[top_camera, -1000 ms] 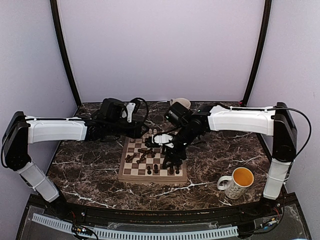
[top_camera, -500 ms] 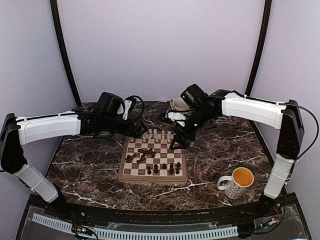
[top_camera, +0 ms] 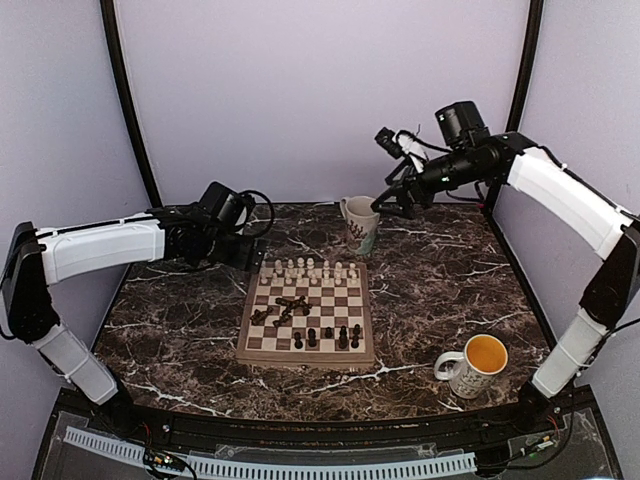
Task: Set up the chess pieces on the board
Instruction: Pick up the chess pile from the chessboard.
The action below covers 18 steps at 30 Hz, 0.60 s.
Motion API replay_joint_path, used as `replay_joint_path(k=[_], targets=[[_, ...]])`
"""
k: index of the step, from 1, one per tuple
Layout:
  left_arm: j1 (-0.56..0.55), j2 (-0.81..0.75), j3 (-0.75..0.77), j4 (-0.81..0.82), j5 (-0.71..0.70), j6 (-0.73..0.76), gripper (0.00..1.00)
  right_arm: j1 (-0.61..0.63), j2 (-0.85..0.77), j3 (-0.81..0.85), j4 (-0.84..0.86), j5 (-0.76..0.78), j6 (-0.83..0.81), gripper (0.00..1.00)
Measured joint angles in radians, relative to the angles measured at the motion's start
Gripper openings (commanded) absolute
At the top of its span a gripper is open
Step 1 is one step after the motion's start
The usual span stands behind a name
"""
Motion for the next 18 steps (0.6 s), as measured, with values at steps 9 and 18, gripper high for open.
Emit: replay_joint_path(k=[9,18], targets=[[0.032,0.098,0.040,-0.179,0.193,0.039,0.47,-0.061,-0.043,-0.023,0.121,0.299,0.129,0.97],[0.031,0.139,0.033,-0.261,0.382,0.052,0.31,-0.083,0.042,-0.090,0.122,0.214,0.142,0.69]])
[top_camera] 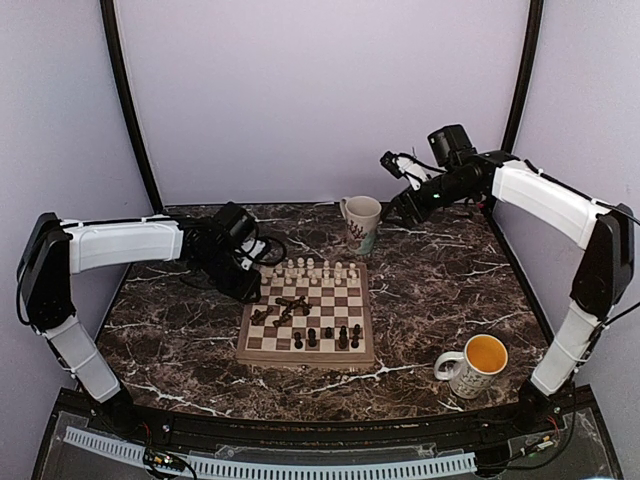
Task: Set up the chess pieces on the board
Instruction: Pick up the chess pile from the chessboard.
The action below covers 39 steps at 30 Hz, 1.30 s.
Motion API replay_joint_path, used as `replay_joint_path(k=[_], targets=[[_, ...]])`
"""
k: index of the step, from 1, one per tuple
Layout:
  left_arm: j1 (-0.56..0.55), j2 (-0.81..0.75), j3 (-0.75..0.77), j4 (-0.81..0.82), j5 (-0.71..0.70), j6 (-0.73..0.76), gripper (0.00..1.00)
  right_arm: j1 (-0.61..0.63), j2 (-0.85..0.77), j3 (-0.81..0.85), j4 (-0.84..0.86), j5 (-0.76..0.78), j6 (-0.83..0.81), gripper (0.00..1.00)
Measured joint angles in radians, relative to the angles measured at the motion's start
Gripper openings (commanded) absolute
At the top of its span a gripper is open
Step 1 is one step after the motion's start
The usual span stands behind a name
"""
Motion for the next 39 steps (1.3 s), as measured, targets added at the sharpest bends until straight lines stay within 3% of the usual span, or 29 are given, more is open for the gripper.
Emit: replay_joint_path(k=[8,22,29,39], targets=[[0.000,0.043,-0.001,-0.024,0.065,-0.001,0.30,0.000,0.008,0.000,-0.008,-0.088,-0.009,0.66],[0.000,0.080,0.000,-0.045,0.046,-0.007,0.29,0.000,0.026,-0.001,-0.019,-0.128,-0.018,0.64],[0.000,0.044,-0.003,-0.026,0.098,-0.006,0.17,0.000,0.031,-0.001,-0.026,-0.139,-0.021,0.64],[-0.038,0.050,-0.002,-0.008,0.186,0.014,0.17,0.000,0.032,-0.001,-0.033,-0.145,-0.021,0.64]])
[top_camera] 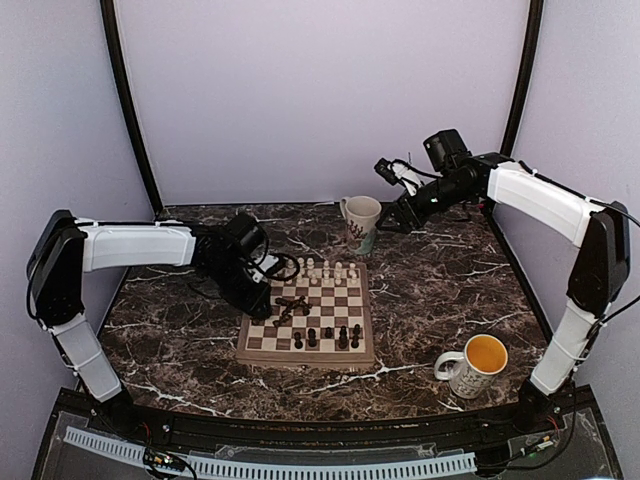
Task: Set up the chess pieces on the board
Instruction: Pick up the chess pile from the chessboard.
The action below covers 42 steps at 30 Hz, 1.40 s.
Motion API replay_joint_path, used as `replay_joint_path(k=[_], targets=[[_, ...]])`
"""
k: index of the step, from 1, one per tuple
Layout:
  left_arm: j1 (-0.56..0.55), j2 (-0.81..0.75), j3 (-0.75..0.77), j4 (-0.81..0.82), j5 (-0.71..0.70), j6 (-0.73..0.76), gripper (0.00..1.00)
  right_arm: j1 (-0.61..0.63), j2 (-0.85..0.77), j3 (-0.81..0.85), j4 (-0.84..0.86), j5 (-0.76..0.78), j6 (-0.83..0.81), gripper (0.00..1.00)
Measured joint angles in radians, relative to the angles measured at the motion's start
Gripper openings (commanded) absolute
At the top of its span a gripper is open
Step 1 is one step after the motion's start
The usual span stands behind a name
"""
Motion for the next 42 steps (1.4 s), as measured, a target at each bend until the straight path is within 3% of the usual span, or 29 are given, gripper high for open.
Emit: replay_joint_path(k=[12,18,29,42], targets=[[-0.043,0.051,0.009,-0.039,-0.044,0.018,0.24,0.000,0.009,0.000,-0.007,-0.020,-0.002,0.63],[-0.051,0.024,0.021,-0.045,-0.077,0.019,0.36,0.000,0.023,0.000,-0.013,-0.026,-0.003,0.63],[-0.051,0.015,0.026,-0.058,-0.138,0.021,0.30,0.003,0.027,0.000,-0.015,-0.028,-0.003,0.63],[-0.052,0.054,0.026,-0.058,-0.159,0.023,0.33,0.007,0.033,0.000,-0.018,-0.028,-0.005,0.62]])
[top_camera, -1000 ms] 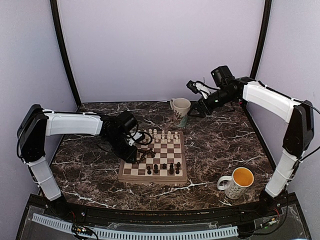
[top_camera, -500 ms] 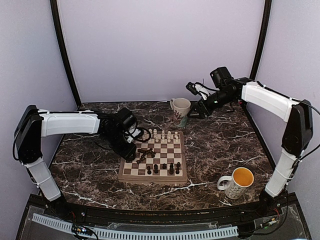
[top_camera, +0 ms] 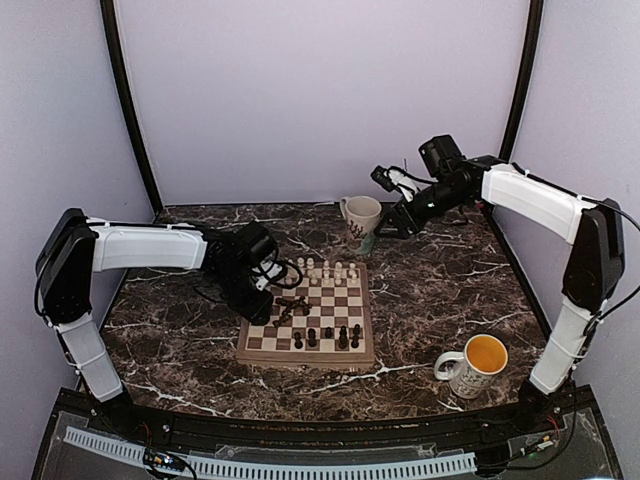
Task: Set up the chess pieces on the board
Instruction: Pick up the chess pile from the chessboard.
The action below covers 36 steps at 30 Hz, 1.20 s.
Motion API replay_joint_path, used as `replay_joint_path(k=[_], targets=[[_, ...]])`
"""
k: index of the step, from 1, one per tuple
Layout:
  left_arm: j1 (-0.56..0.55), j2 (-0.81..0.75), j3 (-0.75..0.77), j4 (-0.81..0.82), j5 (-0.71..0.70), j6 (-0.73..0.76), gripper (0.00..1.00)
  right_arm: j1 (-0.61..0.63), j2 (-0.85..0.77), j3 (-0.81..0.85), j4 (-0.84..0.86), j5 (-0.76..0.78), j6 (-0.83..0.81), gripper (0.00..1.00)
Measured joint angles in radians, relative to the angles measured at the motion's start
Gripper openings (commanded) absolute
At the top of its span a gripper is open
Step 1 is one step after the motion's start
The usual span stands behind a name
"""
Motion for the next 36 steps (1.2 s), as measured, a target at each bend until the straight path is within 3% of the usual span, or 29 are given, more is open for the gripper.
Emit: replay_joint_path(k=[9,26,36], targets=[[-0.019,0.034,0.000,0.003,-0.016,0.011,0.27,0.006,0.007,0.000,-0.003,-0.006,-0.002,0.61],[-0.024,0.005,-0.038,0.031,-0.027,0.006,0.06,0.038,0.032,0.020,-0.029,-0.015,-0.009,0.58],[-0.024,-0.172,-0.279,0.309,0.022,-0.010,0.04,0.063,0.100,0.103,-0.048,-0.103,0.019,0.55]])
